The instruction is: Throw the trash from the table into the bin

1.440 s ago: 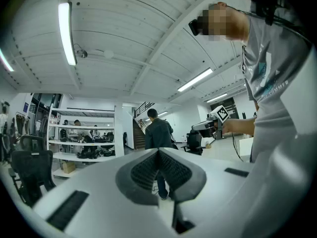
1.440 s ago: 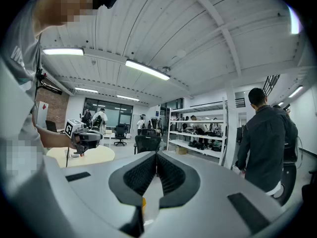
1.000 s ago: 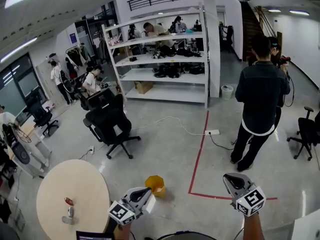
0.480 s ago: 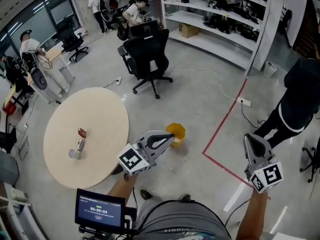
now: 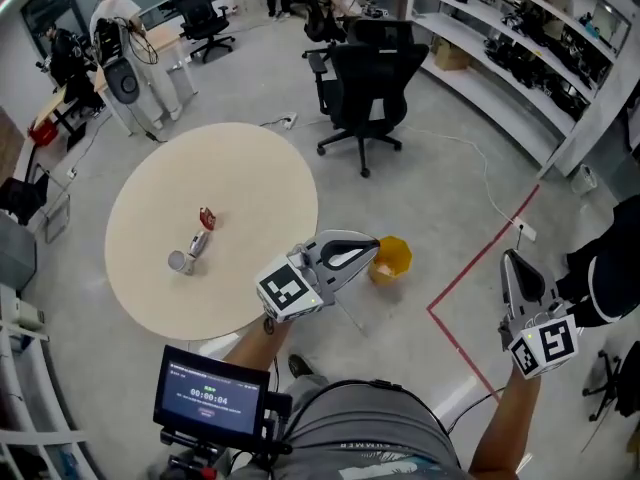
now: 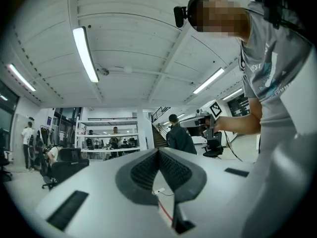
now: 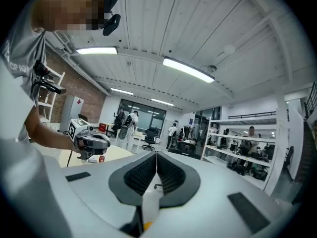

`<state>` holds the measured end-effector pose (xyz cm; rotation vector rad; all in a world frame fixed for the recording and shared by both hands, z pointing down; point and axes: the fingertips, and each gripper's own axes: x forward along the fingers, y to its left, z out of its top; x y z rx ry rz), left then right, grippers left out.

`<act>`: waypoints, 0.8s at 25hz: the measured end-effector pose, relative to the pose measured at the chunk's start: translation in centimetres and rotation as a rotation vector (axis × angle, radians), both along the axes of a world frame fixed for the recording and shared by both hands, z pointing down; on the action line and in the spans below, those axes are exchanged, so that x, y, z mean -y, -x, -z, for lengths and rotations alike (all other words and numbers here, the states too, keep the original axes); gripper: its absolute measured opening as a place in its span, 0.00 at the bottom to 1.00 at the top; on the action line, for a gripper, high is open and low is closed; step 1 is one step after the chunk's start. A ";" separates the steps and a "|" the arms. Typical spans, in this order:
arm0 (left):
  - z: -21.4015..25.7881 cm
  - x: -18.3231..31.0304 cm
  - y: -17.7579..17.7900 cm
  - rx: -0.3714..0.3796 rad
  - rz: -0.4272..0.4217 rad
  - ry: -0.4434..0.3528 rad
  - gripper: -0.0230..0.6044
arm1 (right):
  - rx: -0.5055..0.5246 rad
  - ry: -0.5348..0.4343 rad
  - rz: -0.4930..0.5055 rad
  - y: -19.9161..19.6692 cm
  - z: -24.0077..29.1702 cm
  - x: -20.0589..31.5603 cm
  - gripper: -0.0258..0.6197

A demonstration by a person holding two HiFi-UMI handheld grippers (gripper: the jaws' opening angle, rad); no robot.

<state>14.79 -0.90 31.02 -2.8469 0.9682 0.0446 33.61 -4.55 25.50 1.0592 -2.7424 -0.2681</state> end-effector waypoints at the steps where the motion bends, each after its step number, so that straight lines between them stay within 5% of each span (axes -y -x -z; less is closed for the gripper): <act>1: 0.2 0.0 1.7 -0.003 0.016 -0.006 0.10 | -0.007 -0.001 0.023 2.1 0.3 0.3 0.06; 11: 1.9 -0.9 22.9 -0.024 0.200 -0.027 0.10 | -0.067 -0.005 0.259 27.2 1.7 1.7 0.06; 20: -5.3 -3.6 33.2 -0.037 0.519 0.011 0.10 | -0.167 0.099 0.641 42.4 -6.9 2.8 0.06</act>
